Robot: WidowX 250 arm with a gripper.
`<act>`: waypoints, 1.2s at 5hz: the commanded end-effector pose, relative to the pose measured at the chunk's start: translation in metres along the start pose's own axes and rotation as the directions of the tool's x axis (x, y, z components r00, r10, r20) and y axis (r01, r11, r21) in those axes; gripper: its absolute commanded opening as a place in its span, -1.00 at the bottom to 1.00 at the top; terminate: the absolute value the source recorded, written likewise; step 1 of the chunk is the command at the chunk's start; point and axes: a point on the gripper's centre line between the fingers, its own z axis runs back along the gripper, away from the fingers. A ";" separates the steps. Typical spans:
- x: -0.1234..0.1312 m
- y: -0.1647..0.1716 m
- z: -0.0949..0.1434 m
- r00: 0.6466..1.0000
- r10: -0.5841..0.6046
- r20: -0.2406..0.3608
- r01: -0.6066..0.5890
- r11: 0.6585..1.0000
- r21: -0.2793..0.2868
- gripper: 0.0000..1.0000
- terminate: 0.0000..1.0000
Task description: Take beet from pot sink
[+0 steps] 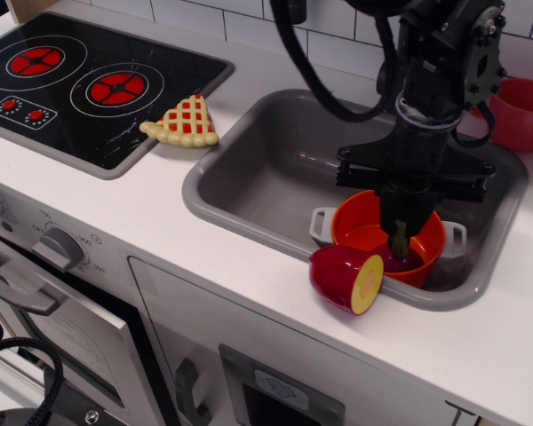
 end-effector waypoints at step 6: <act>0.082 0.074 0.063 0.937 0.234 0.258 -0.216 0.972 -0.095 -1.00 -1.00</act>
